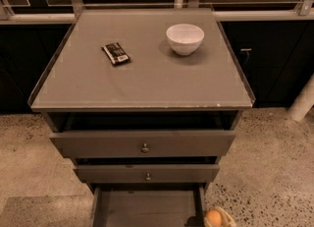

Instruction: Pick orange from bottom drawer and place on counter

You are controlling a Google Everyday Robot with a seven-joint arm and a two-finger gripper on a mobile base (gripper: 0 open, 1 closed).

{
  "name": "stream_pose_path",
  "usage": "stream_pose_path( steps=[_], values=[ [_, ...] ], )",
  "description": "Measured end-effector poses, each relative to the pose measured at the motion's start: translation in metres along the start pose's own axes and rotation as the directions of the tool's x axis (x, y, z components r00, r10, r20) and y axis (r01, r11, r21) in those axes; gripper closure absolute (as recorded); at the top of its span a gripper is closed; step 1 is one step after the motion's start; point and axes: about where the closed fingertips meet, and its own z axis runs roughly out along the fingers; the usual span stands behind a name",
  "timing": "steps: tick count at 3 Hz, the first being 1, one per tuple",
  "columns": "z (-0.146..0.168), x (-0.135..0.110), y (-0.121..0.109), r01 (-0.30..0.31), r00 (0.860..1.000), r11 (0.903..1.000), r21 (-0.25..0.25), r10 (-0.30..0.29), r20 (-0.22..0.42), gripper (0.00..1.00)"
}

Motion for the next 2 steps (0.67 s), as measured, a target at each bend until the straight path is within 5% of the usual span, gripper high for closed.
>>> stream_pose_path(
  steps=[1, 2],
  values=[
    [-0.004, -0.045, 0.011, 0.073, 0.997, 0.9973, -0.011, -0.072, 0.012, 1.00],
    [-0.007, -0.133, 0.042, 0.230, 0.973, 0.9724, -0.037, -0.229, 0.031, 1.00]
  ],
)
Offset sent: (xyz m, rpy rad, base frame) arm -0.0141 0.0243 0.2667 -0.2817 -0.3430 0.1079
